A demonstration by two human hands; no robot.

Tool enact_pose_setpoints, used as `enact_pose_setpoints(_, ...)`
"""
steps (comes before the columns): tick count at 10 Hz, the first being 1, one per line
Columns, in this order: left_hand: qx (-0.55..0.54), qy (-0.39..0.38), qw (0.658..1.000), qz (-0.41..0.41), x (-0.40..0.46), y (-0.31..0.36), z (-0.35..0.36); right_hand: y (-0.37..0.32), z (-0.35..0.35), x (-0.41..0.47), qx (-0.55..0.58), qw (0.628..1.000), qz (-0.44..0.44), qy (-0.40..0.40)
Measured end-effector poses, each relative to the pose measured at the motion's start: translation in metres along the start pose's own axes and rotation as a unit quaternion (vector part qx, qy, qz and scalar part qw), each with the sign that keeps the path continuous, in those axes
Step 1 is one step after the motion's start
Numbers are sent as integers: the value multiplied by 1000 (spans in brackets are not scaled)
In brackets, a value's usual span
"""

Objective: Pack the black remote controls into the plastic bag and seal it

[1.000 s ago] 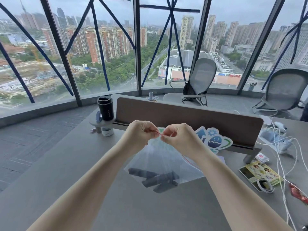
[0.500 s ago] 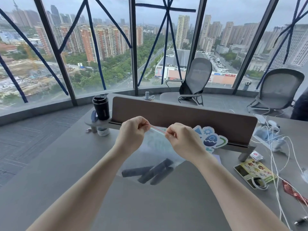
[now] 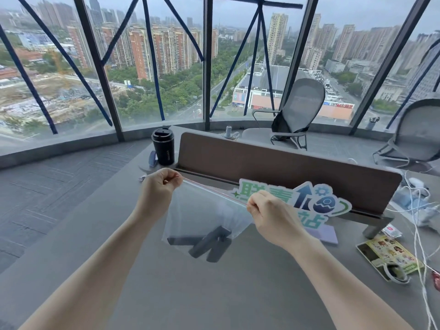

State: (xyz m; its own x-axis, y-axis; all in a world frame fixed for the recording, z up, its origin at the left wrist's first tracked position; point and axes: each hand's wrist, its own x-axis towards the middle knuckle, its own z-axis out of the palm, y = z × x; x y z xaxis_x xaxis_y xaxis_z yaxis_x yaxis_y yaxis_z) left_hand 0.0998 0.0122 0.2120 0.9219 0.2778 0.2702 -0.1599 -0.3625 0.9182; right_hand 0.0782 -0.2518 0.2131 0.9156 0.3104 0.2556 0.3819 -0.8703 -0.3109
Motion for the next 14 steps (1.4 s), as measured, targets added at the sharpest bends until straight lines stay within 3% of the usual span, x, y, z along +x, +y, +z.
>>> enact_pose_setpoints(4,-121,-53,977,-167,89,-88,-20,-29,67,116,-46,994,91,-25)
enact_pose_setpoints(6,-183,-45,972,-138,138,-113,-40,-41,89,153,-60,997,6,57)
enact_pose_setpoints(9,-107,-40,972,-207,81,-230,-80,-67,198,102,-17,997,-50,-63)
enact_pose_setpoints(11,21,-70,953,-293,17,-296,-107,-85,261,51,32,970,11,-242)
enact_pose_setpoints(12,115,-82,942,-304,-8,-295,-114,-94,271,38,64,951,43,-301)
enact_pose_setpoints(13,177,-41,937,-297,-23,-274,-115,-95,257,31,77,953,70,-284)
enact_pose_setpoints(14,160,28,940,-299,-46,-260,-122,-78,236,15,129,965,135,-182)
